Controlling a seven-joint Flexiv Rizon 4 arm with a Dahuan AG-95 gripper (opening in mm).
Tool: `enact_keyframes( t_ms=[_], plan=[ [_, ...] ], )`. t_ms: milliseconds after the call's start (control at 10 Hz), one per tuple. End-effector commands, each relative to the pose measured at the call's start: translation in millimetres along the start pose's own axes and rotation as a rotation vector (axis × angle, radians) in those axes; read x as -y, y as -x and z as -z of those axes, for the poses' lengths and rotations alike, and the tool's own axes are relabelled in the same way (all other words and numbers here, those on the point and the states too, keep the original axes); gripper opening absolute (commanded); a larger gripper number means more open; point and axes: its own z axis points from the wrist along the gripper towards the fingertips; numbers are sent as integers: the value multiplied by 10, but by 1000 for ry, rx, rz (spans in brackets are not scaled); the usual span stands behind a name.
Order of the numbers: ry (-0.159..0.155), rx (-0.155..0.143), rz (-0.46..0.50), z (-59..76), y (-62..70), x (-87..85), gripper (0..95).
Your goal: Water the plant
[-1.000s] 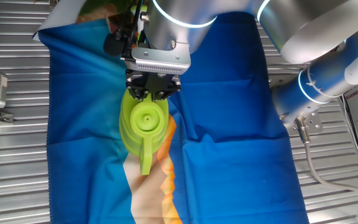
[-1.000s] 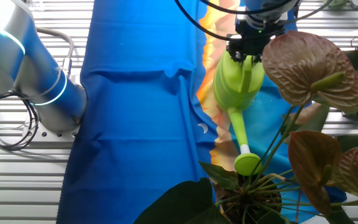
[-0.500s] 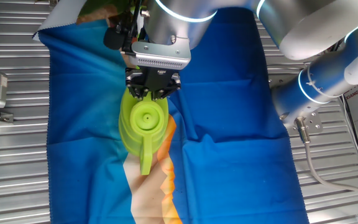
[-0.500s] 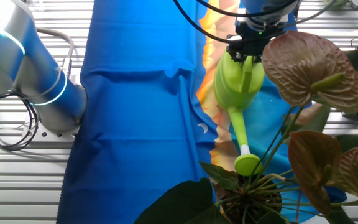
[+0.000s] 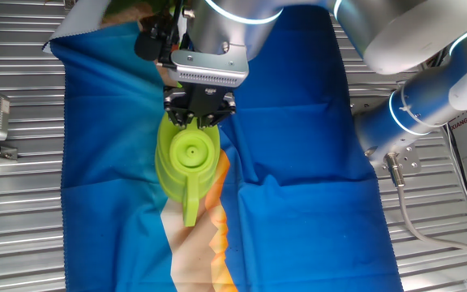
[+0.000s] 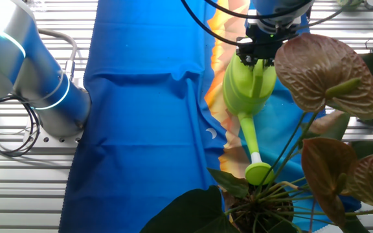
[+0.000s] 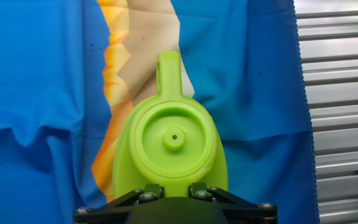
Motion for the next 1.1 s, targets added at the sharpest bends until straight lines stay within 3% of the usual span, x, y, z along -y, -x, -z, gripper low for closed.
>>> enact_keyframes(
  t_ms=[100,1100],
  plan=[
    [1,0,2,30,-12,-4,0],
    [-3,44,-8,66,-59,-6,0]
  ],
)
